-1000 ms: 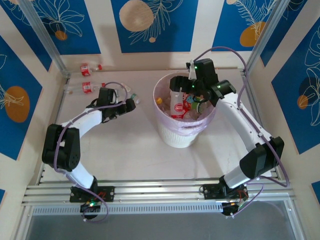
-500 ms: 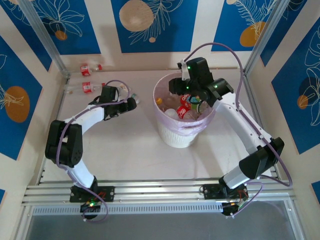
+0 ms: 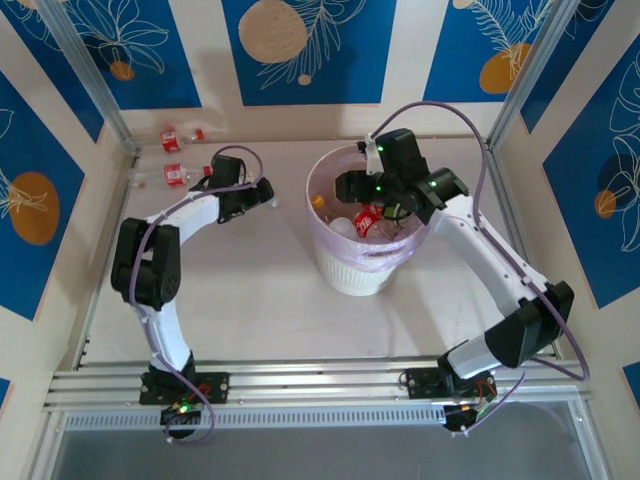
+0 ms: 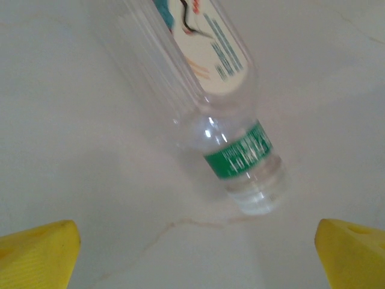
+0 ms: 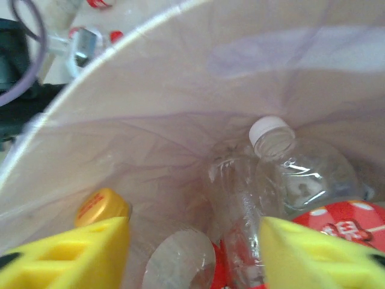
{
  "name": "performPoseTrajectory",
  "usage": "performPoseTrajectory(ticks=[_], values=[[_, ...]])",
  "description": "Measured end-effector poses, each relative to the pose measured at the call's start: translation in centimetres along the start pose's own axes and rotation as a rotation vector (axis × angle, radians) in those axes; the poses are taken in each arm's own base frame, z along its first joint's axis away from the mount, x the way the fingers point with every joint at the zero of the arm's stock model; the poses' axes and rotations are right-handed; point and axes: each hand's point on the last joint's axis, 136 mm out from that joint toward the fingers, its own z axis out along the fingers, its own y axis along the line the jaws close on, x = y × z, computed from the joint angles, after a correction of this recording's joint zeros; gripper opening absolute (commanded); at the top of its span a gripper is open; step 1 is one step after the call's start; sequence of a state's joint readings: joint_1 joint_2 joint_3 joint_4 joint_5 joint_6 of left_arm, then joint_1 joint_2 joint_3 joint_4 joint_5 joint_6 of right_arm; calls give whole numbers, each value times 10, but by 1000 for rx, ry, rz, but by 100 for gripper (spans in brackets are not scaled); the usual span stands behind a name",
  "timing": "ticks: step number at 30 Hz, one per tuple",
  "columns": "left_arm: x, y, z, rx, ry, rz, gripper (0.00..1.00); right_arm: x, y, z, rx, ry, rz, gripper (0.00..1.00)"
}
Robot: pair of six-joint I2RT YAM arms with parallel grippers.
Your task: Put the plastic bottles in the bin
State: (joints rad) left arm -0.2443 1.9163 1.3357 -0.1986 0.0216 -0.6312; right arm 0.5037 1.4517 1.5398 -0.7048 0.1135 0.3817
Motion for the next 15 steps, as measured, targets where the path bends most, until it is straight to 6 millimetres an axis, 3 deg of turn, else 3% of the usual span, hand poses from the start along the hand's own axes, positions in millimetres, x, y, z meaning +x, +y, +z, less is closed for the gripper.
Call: performPoseTrajectory(ticks=[3, 6, 15], values=[[-10, 5, 10, -51, -31, -35, 100, -13, 1, -23, -23, -66, 7, 82], [-22, 6, 20, -90, -61, -56, 100, -20, -1, -39, -31, -110, 12, 83], [-29, 5, 51, -139, -62, -56, 100, -18, -8, -38, -27, -107, 26, 83]])
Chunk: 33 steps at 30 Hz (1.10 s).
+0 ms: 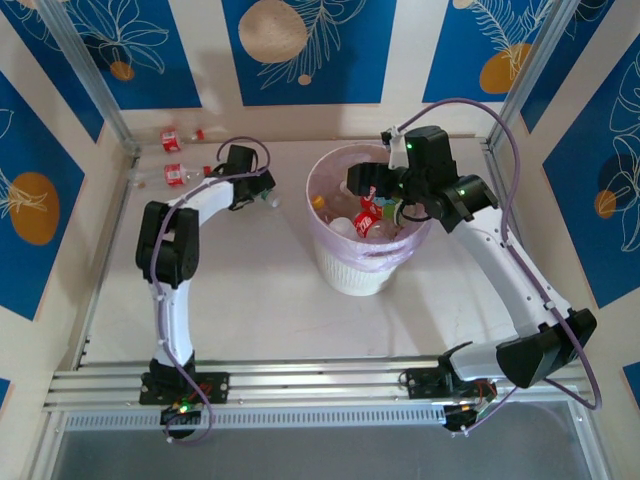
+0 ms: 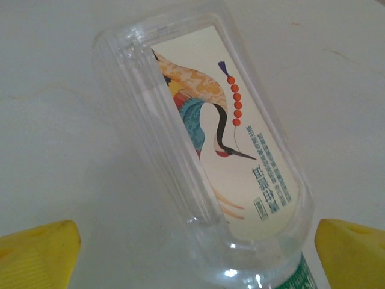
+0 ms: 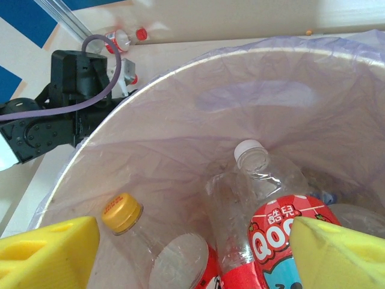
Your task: Put the plastic bottles in the bin
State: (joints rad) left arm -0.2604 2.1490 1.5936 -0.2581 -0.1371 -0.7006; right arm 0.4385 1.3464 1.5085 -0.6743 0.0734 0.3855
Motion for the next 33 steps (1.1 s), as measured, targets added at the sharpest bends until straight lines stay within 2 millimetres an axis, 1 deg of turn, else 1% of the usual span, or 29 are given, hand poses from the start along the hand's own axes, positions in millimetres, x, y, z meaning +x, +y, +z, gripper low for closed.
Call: performPoseTrajectory(ticks=[6, 8, 11, 12, 15, 22, 28, 29, 30, 31, 32, 33], values=[[13, 5, 3, -37, 38, 18, 100, 0, 0, 0, -2, 0, 0, 83], [18, 10, 5, -50, 45, 25, 100, 0, 0, 0, -1, 1, 1, 83], [33, 24, 8, -82, 64, 44, 99, 0, -1, 1, 0, 1, 2, 83], [32, 24, 6, -74, 53, 49, 98, 1, -2, 1, 1, 2, 3, 83], [35, 27, 0, -74, 55, 52, 92, 2, -2, 2, 1, 3, 3, 83], [39, 32, 0, -91, 67, 73, 67, 3, -3, 3, 2, 6, 4, 83], [41, 31, 0, -85, 76, 71, 60, 3, -3, 3, 2, 7, 4, 83], [41, 31, 0, -85, 77, 72, 57, 3, -3, 3, 2, 7, 4, 83], [42, 31, 0, -82, 79, 74, 57, 3, -3, 3, 2, 7, 4, 83], [42, 30, 0, -80, 80, 74, 58, 3, -3, 3, 2, 7, 4, 83], [42, 30, 0, -79, 82, 72, 65, 3, -3, 3, 2, 7, 4, 83], [43, 29, 0, -76, 84, 69, 77, 3, -3, 3, 2, 6, 4, 83]])
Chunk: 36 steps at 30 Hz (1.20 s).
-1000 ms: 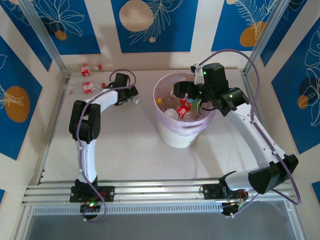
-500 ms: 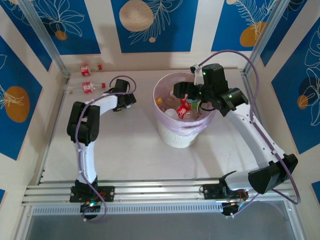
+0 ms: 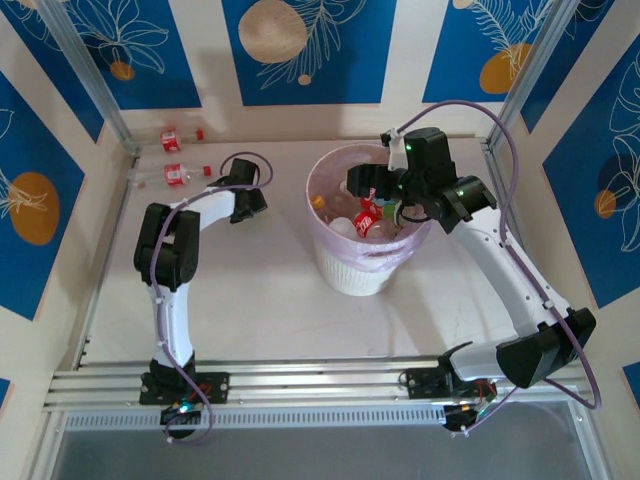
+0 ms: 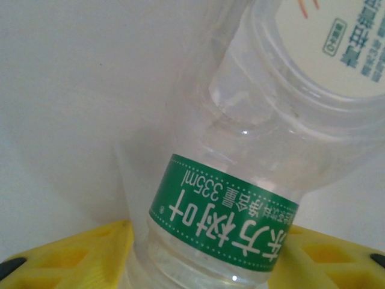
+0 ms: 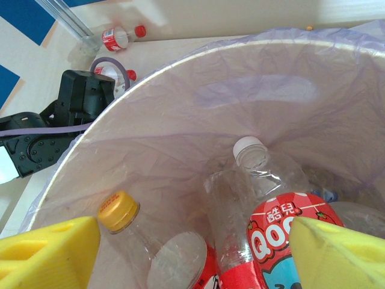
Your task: Put the plastic bottles in the bin
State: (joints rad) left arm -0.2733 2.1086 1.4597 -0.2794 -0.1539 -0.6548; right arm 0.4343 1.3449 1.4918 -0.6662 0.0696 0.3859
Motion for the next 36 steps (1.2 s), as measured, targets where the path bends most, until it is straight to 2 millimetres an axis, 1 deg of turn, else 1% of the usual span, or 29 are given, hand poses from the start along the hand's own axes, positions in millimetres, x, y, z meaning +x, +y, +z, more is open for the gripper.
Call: performPoseTrajectory(ticks=[1, 2, 3, 4, 9, 14, 16, 18, 21, 25, 26, 29, 35, 36], values=[[0, -1, 0, 5, 2, 1, 87, 0, 0, 0, 0, 0, 0, 83], [0, -2, 0, 11, 4, 6, 93, 0, 0, 0, 0, 0, 0, 83], [0, -4, 0, 20, 3, 8, 97, 0, 0, 0, 0, 0, 0, 83], [0, -6, -1, 24, 2, 19, 98, 0, 0, 0, 0, 0, 0, 83], [-3, -6, -3, 3, 9, 73, 96, 0, 0, 0, 0, 0, 0, 83], [-17, -15, 6, -13, 4, 160, 92, 0, 0, 0, 1, -1, 0, 82], [-20, -17, 11, -17, 9, 191, 88, 0, 0, -1, 1, -2, 0, 82], [-17, -15, 14, -25, 23, 217, 82, -1, 0, -2, 2, -5, 0, 82], [-14, -11, 15, -43, 34, 243, 70, -2, 1, -5, 1, -11, -2, 82], [-13, -7, 15, -61, 35, 255, 59, -2, 2, -6, -1, -12, -3, 82], [-13, -6, 15, -65, 36, 260, 54, -1, 2, -6, -1, -11, -3, 82], [-13, -6, 15, -66, 37, 261, 46, -1, 3, -7, -2, -11, -5, 82], [-10, -4, 13, -64, 38, 260, 42, -2, 8, -18, -14, -30, -13, 82], [-8, -3, 11, -62, 39, 259, 40, -2, 10, -20, -17, -34, -16, 82]])
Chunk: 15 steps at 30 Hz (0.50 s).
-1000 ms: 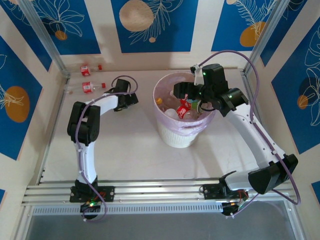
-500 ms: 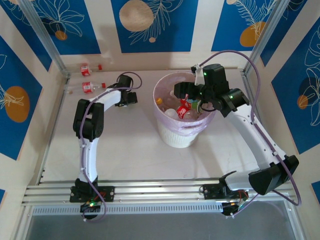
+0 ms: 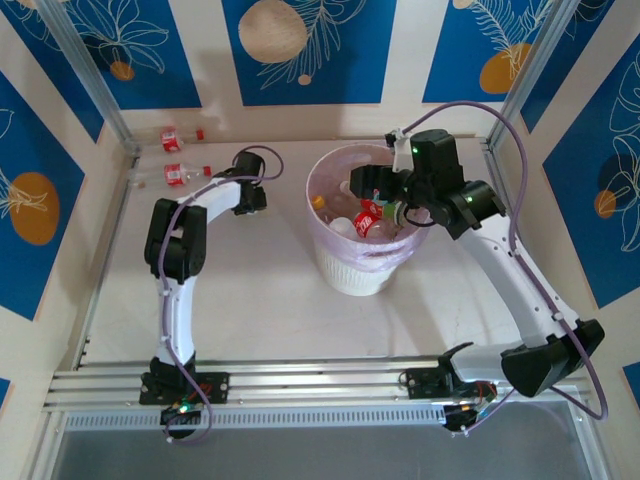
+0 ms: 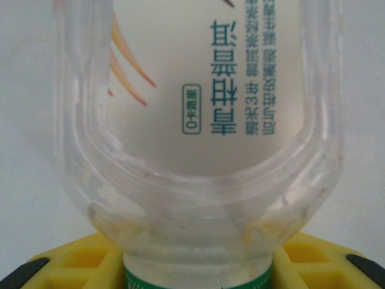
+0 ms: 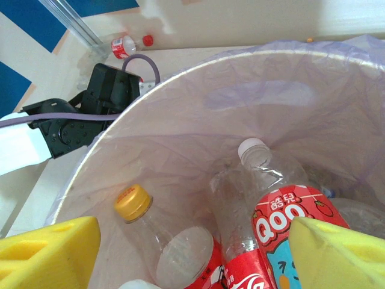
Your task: Put the plastic bottles in the bin
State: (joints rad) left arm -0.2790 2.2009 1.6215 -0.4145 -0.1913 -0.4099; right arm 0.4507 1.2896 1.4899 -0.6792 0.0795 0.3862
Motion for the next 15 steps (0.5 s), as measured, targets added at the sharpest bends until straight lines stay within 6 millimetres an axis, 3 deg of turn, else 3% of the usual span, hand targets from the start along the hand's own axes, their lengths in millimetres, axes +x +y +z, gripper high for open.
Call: performPoseTrajectory(ticks=[6, 10, 15], values=[[21, 4, -32, 48, -10, 2, 37, 3, 9, -3, -19, 2, -13, 82], [28, 0, -85, 160, -107, -5, 25, 3, 23, -4, -48, 7, -33, 82], [27, -14, -155, 369, -282, -2, 6, -14, 57, -5, -120, -26, -61, 83]])
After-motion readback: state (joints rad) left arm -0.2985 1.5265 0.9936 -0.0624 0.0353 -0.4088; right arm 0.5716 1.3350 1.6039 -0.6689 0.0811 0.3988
